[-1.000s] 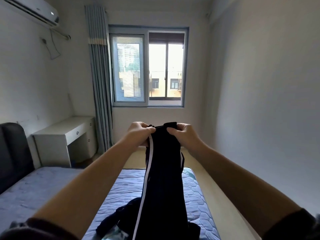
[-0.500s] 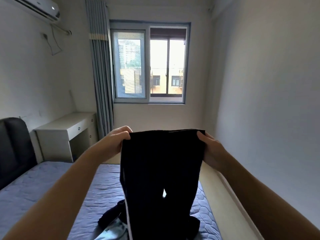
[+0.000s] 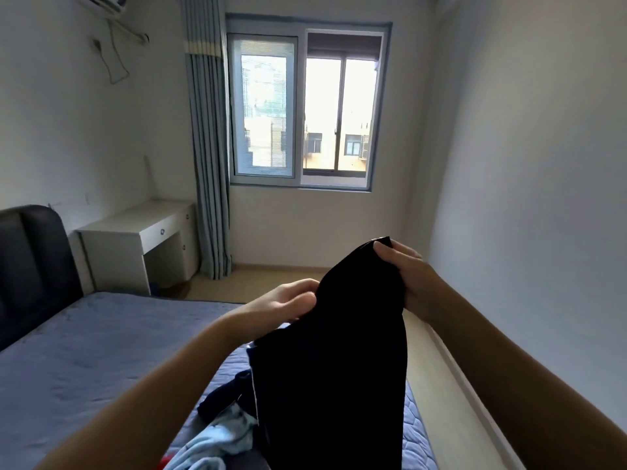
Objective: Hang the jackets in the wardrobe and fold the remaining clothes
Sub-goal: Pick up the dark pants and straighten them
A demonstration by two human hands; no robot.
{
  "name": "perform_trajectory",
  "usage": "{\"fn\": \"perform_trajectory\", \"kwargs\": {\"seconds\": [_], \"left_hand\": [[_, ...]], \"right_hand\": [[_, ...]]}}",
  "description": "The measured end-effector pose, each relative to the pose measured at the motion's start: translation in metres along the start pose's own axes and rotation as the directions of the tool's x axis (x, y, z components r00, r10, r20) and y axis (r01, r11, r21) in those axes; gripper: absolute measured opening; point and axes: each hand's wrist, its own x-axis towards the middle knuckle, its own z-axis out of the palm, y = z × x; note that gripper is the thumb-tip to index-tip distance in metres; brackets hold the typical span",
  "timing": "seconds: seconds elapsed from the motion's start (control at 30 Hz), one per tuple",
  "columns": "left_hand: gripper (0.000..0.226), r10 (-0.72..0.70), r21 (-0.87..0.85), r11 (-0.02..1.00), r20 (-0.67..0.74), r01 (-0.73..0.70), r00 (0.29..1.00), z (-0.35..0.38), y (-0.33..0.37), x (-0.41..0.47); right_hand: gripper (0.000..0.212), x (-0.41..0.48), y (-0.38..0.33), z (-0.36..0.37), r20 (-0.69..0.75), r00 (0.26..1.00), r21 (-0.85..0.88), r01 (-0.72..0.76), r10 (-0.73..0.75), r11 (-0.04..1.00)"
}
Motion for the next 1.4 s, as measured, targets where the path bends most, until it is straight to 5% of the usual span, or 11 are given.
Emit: {"fn": "perform_trajectory", "kwargs": {"seconds": [0.13, 0.2, 0.53, 0.63, 0.83, 1.03, 1.17, 1.4], "left_hand": [[0.029, -0.018, 0.396, 0.915, -0.151, 0.077, 0.988, 0.012, -0.006, 0.012], [0.016, -0.071, 0.418, 0.897, -0.188, 0.145, 0.98, 0.006, -0.007, 0.014], [0.02, -0.021, 0.762, 0.642, -0.095, 0.086, 0.995, -0.019, 0.02, 0.011], [0.027, 0.099, 0.885, 0.462, -0.11, 0.052, 0.989, -0.024, 0.022, 0.005], [0.011, 0.457, 0.894, 0.361, 0.078, -0.265, 0.886, -0.01, 0.039, -0.02], [0.019, 0.495, 0.808, 0.375, 0.24, -0.454, 0.835, 0.003, 0.065, -0.037], [0.027, 0.448, 0.792, 0.459, 0.186, -0.403, 0.875, 0.002, 0.068, -0.053], [0.025, 0.395, 0.765, 0.521, 0.178, -0.379, 0.901, 0.008, 0.065, -0.068]], "right_hand": [[0.015, -0.002, 0.002, 0.001, -0.066, 0.998, -0.114, 0.015, -0.023, 0.993], [0.014, -0.008, 0.004, -0.002, -0.045, 0.999, -0.16, 0.021, -0.029, 0.987], [0.008, -0.025, 0.01, -0.025, 0.127, 0.988, -0.372, 0.131, -0.089, 0.919], [0.012, -0.023, 0.026, -0.03, 0.2, 0.978, -0.449, 0.15, -0.064, 0.881], [0.021, -0.017, 0.046, -0.031, 0.35, 0.936, -0.386, 0.111, 0.034, 0.916], [0.026, -0.007, 0.08, -0.002, 0.564, 0.816, -0.108, -0.082, 0.129, 0.991], [0.04, 0.0, 0.096, 0.01, 0.641, 0.749, 0.102, -0.304, 0.171, 0.947], [0.039, 0.012, 0.12, 0.04, 0.751, 0.63, 0.113, -0.415, 0.196, 0.903]]}}
